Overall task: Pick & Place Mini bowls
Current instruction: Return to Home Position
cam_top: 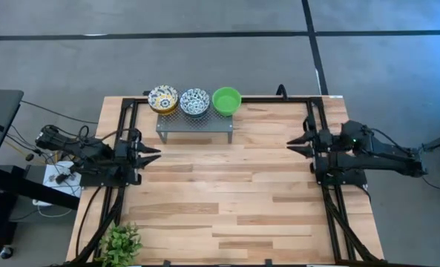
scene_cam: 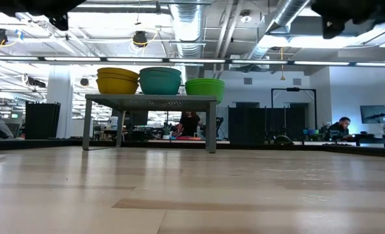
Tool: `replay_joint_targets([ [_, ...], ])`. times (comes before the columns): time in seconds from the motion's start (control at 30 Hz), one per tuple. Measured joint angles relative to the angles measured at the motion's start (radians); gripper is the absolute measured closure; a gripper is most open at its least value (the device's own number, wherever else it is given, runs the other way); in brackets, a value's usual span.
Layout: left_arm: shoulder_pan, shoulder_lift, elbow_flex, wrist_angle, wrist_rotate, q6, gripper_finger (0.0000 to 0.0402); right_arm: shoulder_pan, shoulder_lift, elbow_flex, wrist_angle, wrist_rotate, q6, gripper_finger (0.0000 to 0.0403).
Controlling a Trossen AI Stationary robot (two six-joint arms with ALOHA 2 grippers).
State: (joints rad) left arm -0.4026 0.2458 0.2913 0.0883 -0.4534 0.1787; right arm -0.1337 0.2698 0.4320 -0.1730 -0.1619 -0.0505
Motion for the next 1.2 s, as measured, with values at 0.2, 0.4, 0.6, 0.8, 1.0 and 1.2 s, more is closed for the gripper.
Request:
replay_joint_targets([
  [0.2,0.0,-0.126,-0.055,0.026,0.048,0.049,0.033,0.016,-0.177,-0.125,0.021,0.002,0.0,0.0344],
  [0.4,0.004,-0.245,-0.117,0.057,0.04,0.079,0.033,0.014,-0.267,-0.207,0.014,0.067,0.025,0.0344],
  [0.6,0.038,-0.245,-0.167,0.07,0.06,0.072,0.033,0.001,-0.251,-0.271,0.036,0.09,0.025,0.0344],
  [0.8,0.086,-0.246,-0.235,0.108,0.134,0.054,0.033,-0.012,-0.268,-0.345,0.091,0.101,0.023,0.0344],
  [1.0,0.16,-0.242,-0.286,0.151,0.177,0.039,0.033,-0.031,-0.267,-0.422,0.19,0.102,-0.001,0.0344],
  [1.2,0.231,-0.24,-0.286,0.153,0.178,0.017,0.033,-0.053,-0.268,-0.425,0.212,0.102,-0.073,0.0344],
])
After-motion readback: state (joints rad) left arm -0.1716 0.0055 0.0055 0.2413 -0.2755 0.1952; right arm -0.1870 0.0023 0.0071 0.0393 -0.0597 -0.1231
